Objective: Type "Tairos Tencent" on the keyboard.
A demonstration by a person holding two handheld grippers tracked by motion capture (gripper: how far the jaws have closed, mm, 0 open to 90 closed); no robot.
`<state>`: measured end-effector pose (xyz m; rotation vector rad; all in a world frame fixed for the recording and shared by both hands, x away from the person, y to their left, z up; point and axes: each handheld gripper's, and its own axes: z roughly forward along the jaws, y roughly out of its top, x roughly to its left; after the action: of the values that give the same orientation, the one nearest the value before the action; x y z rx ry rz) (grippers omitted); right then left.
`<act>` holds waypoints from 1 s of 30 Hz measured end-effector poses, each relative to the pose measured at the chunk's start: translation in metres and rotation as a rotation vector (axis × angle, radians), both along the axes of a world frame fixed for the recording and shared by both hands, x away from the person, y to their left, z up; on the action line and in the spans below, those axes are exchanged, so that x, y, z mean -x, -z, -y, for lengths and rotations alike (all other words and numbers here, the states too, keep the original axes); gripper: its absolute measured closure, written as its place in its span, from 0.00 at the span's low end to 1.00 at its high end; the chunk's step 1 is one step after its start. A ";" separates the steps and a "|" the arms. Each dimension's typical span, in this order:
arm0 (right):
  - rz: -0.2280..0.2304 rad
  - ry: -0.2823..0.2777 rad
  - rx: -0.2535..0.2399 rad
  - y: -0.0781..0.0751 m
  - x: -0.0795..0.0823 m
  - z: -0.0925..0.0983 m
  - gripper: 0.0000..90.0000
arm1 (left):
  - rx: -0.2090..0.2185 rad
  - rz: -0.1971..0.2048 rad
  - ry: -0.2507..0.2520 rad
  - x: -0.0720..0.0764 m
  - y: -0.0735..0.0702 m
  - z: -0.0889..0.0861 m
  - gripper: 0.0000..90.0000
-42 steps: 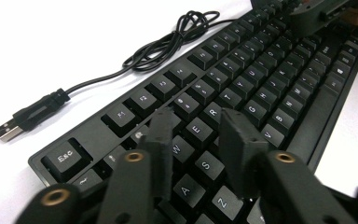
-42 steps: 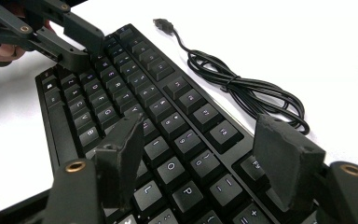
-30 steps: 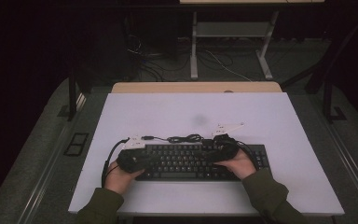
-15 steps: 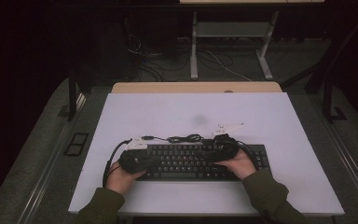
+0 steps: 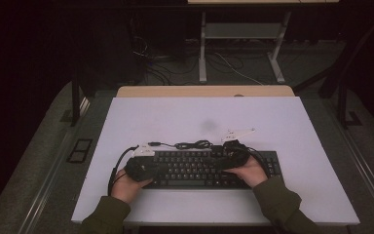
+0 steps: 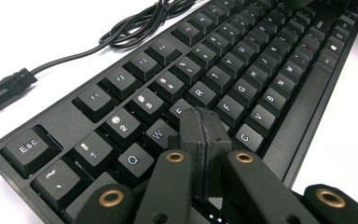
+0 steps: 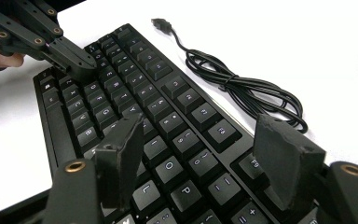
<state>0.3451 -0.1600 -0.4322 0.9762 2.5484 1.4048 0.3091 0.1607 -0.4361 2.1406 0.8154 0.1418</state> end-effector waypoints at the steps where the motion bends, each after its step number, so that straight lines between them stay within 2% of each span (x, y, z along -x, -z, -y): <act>1: -0.001 0.000 -0.001 0.000 0.000 0.000 0.37 | 0.000 0.000 0.000 0.000 0.000 0.000 0.99; 9: 0.003 0.003 -0.004 -0.001 0.000 0.000 0.37 | -0.002 0.004 -0.002 0.000 -0.001 -0.001 0.99; 19: 0.003 0.005 -0.006 -0.001 0.000 0.001 0.37 | 0.018 0.016 -0.012 0.001 -0.005 -0.001 0.99; 24: 0.005 0.009 -0.006 -0.001 0.000 0.001 0.37 | 0.030 0.020 -0.014 0.002 -0.006 -0.002 0.94; 30: 0.007 0.009 -0.011 -0.002 0.001 0.002 0.38 | 0.052 0.015 -0.019 0.001 -0.006 -0.003 0.78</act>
<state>0.3444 -0.1620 -0.4300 0.9817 2.5308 1.4192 0.3080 0.1640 -0.4302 2.0807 0.8228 0.1445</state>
